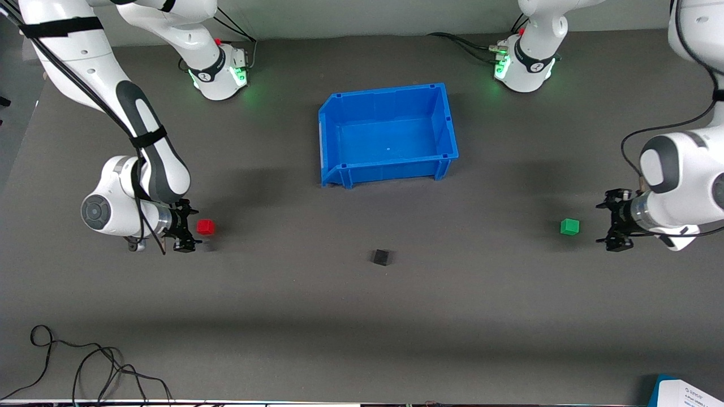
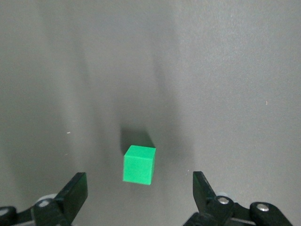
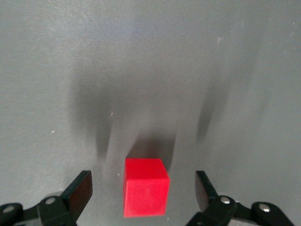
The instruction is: Attach green and red cubes to black cube
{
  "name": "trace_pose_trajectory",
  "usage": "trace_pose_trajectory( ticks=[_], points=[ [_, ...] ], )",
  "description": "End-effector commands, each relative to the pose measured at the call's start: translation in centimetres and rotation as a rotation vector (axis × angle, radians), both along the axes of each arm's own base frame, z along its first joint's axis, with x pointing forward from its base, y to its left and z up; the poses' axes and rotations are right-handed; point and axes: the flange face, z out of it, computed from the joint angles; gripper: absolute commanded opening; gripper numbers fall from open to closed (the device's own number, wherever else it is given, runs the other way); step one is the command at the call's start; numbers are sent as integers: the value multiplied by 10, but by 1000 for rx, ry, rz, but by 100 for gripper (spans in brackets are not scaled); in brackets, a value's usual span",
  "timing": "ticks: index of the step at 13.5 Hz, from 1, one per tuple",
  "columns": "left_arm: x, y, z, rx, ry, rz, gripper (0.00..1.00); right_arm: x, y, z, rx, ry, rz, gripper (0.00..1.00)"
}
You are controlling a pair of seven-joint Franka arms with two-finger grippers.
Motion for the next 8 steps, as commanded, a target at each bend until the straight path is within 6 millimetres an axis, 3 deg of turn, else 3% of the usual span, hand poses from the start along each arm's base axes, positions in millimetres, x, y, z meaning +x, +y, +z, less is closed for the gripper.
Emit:
trace_pose_trajectory(
  ticks=[1, 2, 4, 6, 7, 8],
  points=[
    [-2, -9, -18, 16, -25, 8, 99, 1, 4, -4, 3, -8, -25, 93],
    [-2, -14, -27, 22, -24, -10, 99, 1, 4, -5, 3, -7, -25, 91],
    [-3, -19, -43, 34, -24, 3, 99, 1, 6, -5, 4, -7, -22, 77],
    [-6, -24, -58, 53, -6, -21, 99, 1, 7, -7, 5, -3, -24, 72],
    [-8, -24, -62, 53, 1, -22, 99, 2, 8, -7, 5, -5, -21, 63],
    [-7, -24, -62, 53, -8, -22, 99, 1, 9, -7, 5, -3, -20, 45]
  ],
)
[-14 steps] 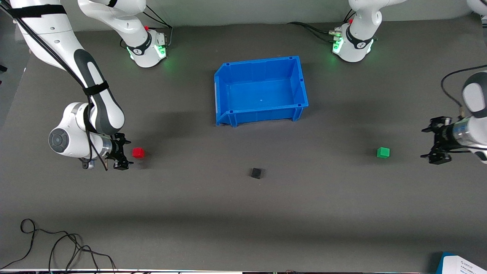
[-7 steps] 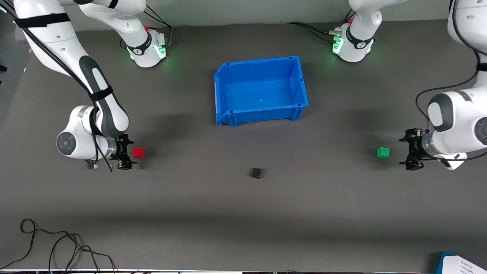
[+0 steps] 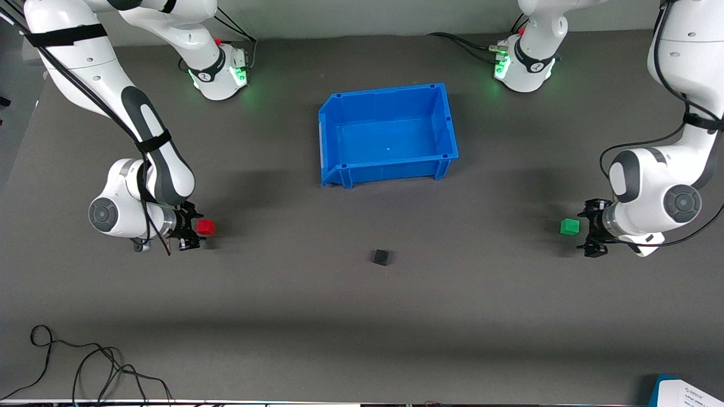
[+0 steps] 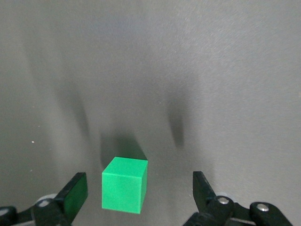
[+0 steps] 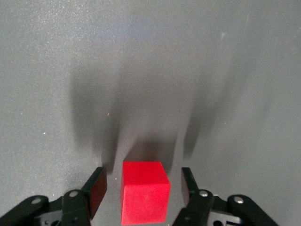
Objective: Attach green and red cubes to black cube
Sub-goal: 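Close the right gripper on the red cube while the left gripper grasps the green cube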
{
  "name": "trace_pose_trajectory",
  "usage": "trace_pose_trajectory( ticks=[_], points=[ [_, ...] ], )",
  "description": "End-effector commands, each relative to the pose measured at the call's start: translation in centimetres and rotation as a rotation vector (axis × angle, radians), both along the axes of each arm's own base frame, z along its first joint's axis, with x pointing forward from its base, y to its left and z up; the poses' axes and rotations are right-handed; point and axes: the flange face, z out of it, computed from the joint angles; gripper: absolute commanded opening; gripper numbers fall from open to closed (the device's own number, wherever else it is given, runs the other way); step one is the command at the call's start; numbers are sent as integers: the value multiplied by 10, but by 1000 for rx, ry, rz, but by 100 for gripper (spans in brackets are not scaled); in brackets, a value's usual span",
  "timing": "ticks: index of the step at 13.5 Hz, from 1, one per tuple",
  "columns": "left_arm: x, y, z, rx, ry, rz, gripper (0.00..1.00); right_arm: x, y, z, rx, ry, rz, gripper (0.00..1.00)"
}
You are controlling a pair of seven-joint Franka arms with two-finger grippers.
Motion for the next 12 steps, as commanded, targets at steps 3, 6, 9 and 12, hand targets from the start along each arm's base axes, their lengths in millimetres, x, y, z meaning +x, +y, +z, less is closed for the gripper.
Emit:
trace_pose_trajectory(
  ticks=[3, 6, 9, 12],
  points=[
    [-9, -4, -14, 17, -10, 5, 98, 10, 23, 11, 8, -19, -6, 30],
    [-11, -3, -20, 22, -4, -3, 97, 30, 56, 42, 7, 22, -30, 28],
    [-12, -3, -27, 30, 7, -20, 87, 60, 100, 88, 3, 19, -60, 28],
    [-13, -3, -28, 31, 10, -22, 70, 80, 119, 117, 98, 5, -111, 28]
  ],
)
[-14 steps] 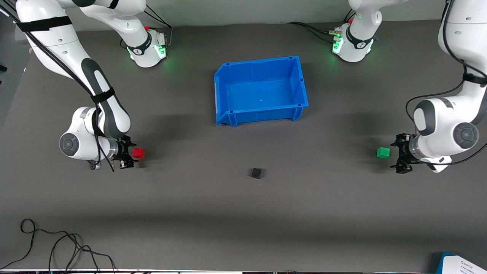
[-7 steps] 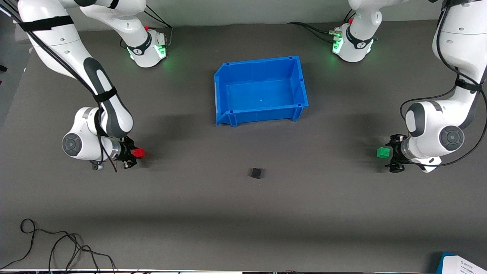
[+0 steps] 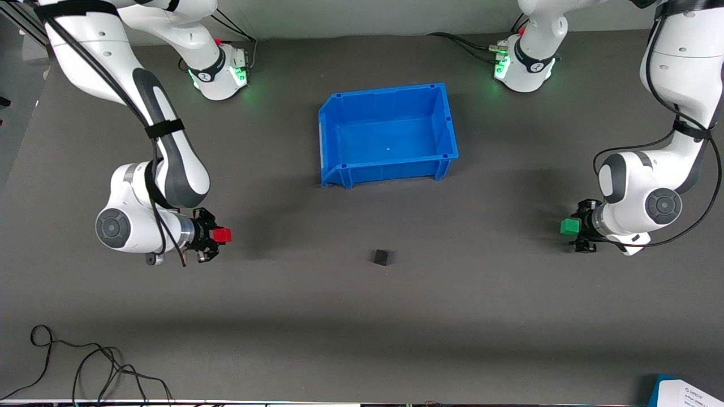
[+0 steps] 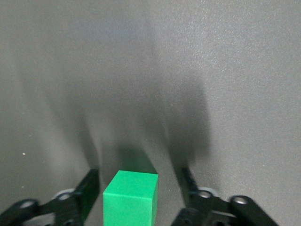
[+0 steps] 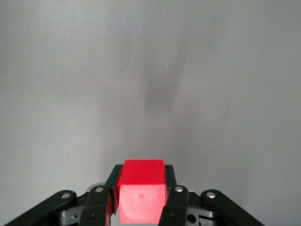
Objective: Attach green and red cubes to black cube
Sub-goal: 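Close the right gripper on the red cube while the left gripper grasps the green cube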
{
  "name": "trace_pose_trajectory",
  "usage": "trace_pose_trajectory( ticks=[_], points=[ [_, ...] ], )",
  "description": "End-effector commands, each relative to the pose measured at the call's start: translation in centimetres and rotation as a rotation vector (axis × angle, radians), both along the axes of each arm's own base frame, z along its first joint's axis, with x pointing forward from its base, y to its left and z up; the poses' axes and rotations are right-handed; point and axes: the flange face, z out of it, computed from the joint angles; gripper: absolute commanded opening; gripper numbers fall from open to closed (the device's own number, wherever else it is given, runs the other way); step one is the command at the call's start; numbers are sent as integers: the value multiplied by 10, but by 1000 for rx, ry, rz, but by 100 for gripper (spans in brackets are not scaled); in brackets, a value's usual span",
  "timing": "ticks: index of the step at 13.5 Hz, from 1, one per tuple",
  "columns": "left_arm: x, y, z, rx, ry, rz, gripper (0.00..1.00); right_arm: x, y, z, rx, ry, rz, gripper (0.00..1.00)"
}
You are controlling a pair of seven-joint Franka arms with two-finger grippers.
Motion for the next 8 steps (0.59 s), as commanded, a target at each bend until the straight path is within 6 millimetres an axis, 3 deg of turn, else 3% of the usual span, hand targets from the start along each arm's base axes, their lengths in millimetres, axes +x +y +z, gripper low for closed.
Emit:
trace_pose_trajectory(
  ticks=[1, 2, 3, 4, 6, 8],
  points=[
    [-3, -3, -2, 16, -5, 2, 64, 19, 26, 13, 67, -4, -38, 28],
    [-3, -3, -2, 16, -4, 2, 52, 22, 46, 22, 74, -24, -16, 28],
    [-4, -2, -1, 17, -2, 2, 38, 34, 53, 20, 66, -35, -47, 28],
    [-4, -3, -1, 16, 1, 1, 22, 39, 74, 13, 61, -34, -45, 28],
    [-2, -3, 5, 19, -2, 1, 0, 37, 130, 9, 43, -39, -55, 27],
    [2, 0, 23, 25, -5, 8, 0, 51, 165, -4, 33, -50, -134, 27]
  ],
)
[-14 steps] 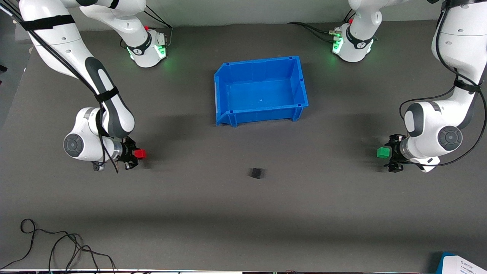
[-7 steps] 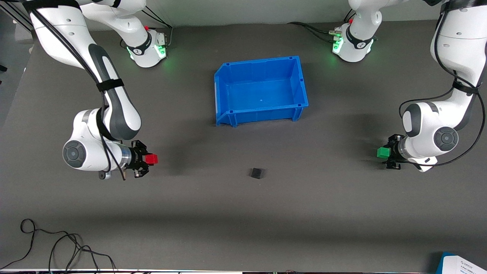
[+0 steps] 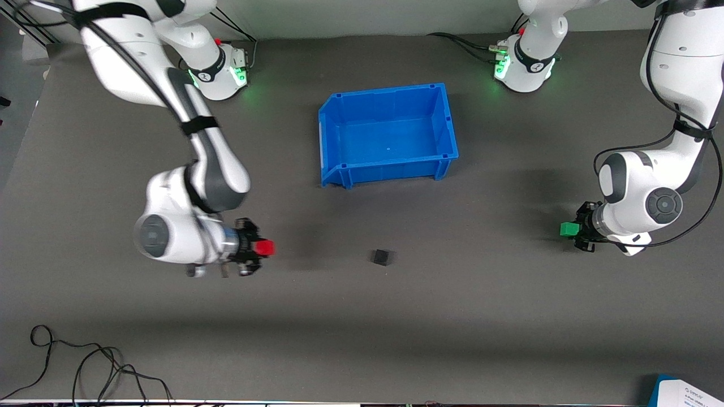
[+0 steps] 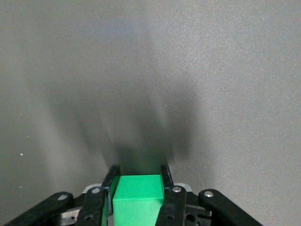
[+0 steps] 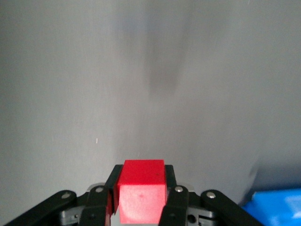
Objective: Attach green and red cubes to black cube
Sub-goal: 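Carry the red cube beside the black cube while the left gripper carries the green cube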
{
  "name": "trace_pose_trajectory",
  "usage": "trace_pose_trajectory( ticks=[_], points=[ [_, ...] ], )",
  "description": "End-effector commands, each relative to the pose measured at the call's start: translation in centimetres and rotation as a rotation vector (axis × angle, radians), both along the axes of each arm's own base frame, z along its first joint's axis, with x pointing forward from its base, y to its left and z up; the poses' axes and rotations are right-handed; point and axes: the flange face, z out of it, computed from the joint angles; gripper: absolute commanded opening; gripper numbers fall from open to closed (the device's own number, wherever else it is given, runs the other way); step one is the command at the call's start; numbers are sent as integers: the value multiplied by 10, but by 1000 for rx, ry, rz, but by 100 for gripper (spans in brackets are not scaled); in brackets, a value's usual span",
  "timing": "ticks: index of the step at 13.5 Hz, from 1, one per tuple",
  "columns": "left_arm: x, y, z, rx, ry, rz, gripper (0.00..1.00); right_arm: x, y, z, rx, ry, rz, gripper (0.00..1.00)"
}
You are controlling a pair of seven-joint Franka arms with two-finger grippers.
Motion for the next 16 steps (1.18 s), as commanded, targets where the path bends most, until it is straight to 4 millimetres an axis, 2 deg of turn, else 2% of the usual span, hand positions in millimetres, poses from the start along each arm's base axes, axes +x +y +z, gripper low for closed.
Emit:
trace_pose_trajectory(
  ticks=[1, 2, 4, 5, 6, 8, 11, 14, 16],
  points=[
    [6, 3, 33, 26, 11, 16, 0, 29, 51, -15, -3, -19, -106, 26],
    [14, 6, 48, 31, 23, 24, 0, 35, 65, -20, -3, -28, -142, 26],
    [32, 3, 77, 46, 28, 89, 0, 35, 90, -35, -1, -43, -185, 25],
    [40, -1, 89, 52, 28, 122, 0, 39, 95, -39, 13, -73, -221, 25],
    [47, -9, 102, 56, 34, 120, 0, 35, 109, -45, 31, -87, -223, 24],
    [60, -31, 126, 53, 47, 100, 0, 37, 127, -52, 75, -112, -279, 24],
    [74, -74, 148, 24, 8, 88, 0, 15, 177, -79, 68, -111, -262, 24],
    [80, -124, 155, -1, -18, 95, 0, -6, 198, -113, 3, -98, -226, 24],
    [86, -152, 162, -10, -43, 90, 0, -14, 207, -117, -4, -91, -222, 24]
  ],
)
